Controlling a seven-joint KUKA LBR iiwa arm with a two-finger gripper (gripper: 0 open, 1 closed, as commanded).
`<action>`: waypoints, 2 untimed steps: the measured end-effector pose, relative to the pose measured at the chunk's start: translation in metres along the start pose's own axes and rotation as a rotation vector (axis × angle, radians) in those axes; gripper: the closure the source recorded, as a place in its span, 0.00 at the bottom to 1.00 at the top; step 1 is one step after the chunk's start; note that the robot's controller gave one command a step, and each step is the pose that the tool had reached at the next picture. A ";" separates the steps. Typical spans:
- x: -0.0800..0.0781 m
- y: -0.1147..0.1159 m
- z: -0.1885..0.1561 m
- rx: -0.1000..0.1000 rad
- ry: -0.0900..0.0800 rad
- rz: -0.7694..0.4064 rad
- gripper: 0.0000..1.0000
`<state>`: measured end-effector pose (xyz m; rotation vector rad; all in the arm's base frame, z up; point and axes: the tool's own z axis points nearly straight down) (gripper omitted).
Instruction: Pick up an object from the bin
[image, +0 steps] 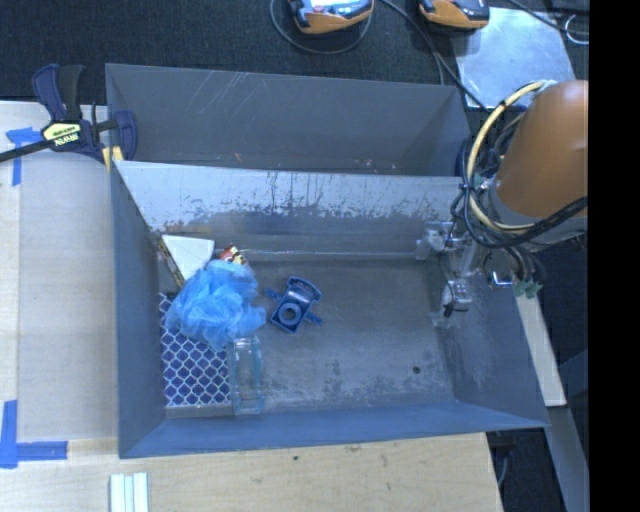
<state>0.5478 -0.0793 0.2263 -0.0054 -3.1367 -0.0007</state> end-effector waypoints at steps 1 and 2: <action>-0.001 0.000 -0.005 0.001 -0.009 -0.003 0.00; -0.045 0.056 -0.014 0.000 -0.008 -0.017 0.00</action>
Offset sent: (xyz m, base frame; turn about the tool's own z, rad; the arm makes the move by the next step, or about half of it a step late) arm 0.0423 0.0542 0.0122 -0.0140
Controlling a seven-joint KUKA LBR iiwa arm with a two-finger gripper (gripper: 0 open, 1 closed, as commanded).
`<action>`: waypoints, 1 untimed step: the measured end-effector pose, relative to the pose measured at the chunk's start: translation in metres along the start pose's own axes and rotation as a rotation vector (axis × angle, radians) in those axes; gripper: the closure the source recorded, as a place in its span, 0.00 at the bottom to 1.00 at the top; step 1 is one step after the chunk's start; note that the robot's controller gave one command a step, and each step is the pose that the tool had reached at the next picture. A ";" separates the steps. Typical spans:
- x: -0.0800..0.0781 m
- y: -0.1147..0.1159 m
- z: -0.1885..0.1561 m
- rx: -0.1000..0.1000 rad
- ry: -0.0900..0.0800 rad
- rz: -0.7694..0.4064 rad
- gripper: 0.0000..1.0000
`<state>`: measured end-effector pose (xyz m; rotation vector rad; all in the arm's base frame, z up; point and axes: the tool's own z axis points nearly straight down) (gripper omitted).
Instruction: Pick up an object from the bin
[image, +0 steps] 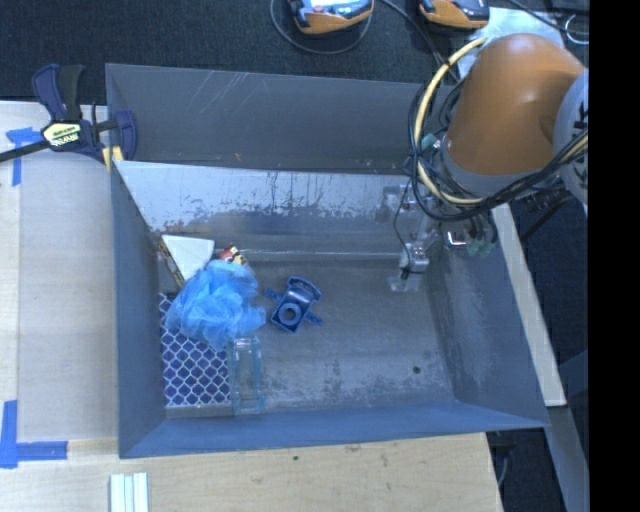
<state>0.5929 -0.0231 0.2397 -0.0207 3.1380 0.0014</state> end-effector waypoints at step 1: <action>0.033 -0.017 -0.033 0.002 -0.002 0.038 0.00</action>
Offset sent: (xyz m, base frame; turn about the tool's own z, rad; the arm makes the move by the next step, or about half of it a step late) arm 0.0023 0.0095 -0.0064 -0.0293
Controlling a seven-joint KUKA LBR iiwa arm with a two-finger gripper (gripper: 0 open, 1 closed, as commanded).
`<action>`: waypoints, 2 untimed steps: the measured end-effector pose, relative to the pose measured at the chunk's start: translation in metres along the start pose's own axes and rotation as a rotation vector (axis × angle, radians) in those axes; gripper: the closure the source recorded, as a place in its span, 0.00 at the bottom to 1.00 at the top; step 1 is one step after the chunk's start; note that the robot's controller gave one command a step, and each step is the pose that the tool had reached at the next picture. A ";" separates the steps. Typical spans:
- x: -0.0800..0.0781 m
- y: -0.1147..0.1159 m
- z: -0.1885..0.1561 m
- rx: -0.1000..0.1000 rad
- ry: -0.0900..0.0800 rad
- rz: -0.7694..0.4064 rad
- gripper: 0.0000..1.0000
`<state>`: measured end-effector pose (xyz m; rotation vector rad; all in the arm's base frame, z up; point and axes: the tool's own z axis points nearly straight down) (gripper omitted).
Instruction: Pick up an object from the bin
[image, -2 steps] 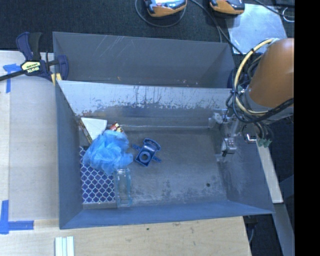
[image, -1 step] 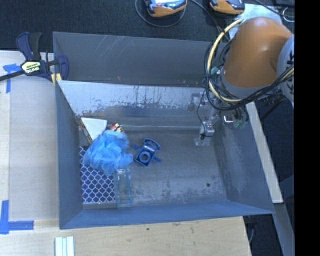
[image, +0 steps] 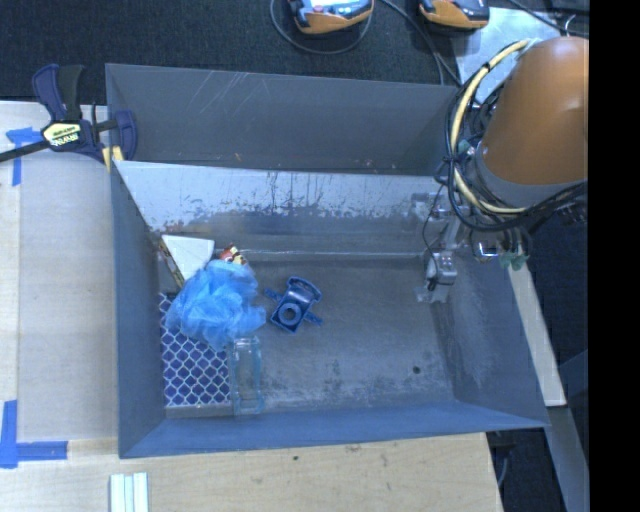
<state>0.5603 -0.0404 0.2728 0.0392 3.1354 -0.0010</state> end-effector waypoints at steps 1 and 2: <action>-0.035 0.029 0.041 -0.003 0.001 -0.070 0.00; -0.033 0.024 0.042 -0.001 -0.001 0.061 0.00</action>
Offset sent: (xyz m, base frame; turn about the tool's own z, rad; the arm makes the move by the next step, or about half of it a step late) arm 0.0315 0.0223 -0.0438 0.1133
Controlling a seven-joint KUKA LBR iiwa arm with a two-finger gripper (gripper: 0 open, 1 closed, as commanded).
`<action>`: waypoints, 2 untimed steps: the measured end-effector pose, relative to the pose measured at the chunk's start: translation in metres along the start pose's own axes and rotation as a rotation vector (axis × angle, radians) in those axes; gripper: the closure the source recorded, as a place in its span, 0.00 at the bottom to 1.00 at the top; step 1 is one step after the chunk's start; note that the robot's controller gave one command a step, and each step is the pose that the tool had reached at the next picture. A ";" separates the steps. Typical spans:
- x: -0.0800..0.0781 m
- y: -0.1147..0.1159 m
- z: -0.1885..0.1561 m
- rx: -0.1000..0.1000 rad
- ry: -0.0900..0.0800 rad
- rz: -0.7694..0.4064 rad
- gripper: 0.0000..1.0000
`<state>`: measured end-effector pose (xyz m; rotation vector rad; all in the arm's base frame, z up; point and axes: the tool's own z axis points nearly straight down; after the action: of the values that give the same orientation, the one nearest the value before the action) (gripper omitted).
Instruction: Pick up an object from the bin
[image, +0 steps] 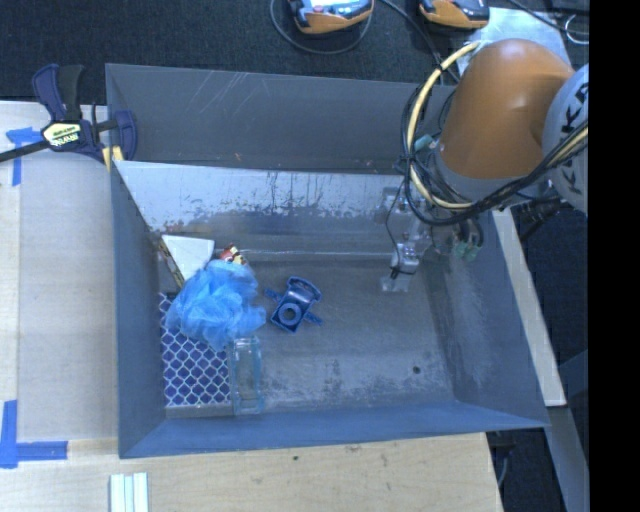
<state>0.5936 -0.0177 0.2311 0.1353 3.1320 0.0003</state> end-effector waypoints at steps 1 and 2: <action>0.002 0.016 0.014 -0.002 0.000 -0.076 0.00; -0.003 0.085 0.093 -0.001 -0.006 -0.170 0.00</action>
Offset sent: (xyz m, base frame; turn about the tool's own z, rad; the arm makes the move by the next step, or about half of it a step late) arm 0.0109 0.0882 -0.0979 -0.1720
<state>0.6050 0.0664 0.1385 -0.1304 3.1258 0.0002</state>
